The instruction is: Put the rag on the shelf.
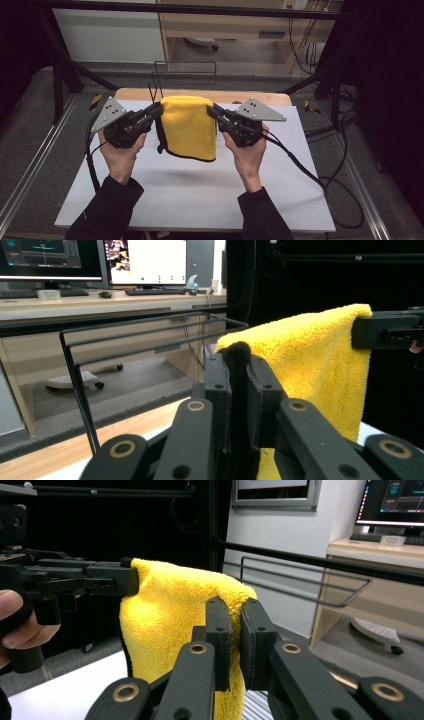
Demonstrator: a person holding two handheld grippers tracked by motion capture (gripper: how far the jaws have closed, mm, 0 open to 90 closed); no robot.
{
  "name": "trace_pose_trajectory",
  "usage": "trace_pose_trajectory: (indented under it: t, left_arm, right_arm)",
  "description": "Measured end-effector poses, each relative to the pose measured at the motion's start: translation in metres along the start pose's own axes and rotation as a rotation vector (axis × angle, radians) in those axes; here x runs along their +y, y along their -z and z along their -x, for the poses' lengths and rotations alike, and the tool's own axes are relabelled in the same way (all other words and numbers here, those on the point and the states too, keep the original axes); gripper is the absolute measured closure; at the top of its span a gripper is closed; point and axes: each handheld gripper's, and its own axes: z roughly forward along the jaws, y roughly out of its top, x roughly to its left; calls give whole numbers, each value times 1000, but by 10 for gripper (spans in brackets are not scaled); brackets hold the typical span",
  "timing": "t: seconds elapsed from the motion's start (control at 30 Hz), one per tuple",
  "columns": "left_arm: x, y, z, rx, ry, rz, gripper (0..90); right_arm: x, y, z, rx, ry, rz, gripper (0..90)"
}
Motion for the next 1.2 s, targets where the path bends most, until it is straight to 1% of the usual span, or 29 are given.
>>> trace_pose_trajectory:
  t: [0.2,0.27,0.37,0.43,0.67,0.7,0.83,1.0,1.1,1.2]
  left_arm:
    - [13,-2,-2,6,4,39,813]
    - [17,-3,-3,12,-6,46,812]
    - [24,-4,-3,15,-10,59,813]
    - [27,-5,-3,17,-15,62,812]
    - [40,-8,-7,26,-17,84,812]
    - [42,-9,-8,28,-14,89,812]
    - [49,-11,-11,27,0,104,812]
    - [58,-13,-14,34,-6,112,812]
    - [63,-14,-16,34,1,119,812]
    - [69,-16,-18,46,-13,124,812]
  right_arm:
    - [13,-3,2,-11,7,25,844]
    - [17,-4,3,-13,10,32,843]
    - [23,-6,5,-20,15,43,844]
    - [27,-6,6,-22,13,50,844]
    - [40,-11,9,-35,33,69,844]
    - [42,-11,9,-38,29,69,844]
    - [50,-14,11,-43,38,81,844]
    - [60,-18,12,-49,45,86,844]
    - [65,-20,14,-54,48,89,844]
    - [70,-22,16,-56,48,95,844]
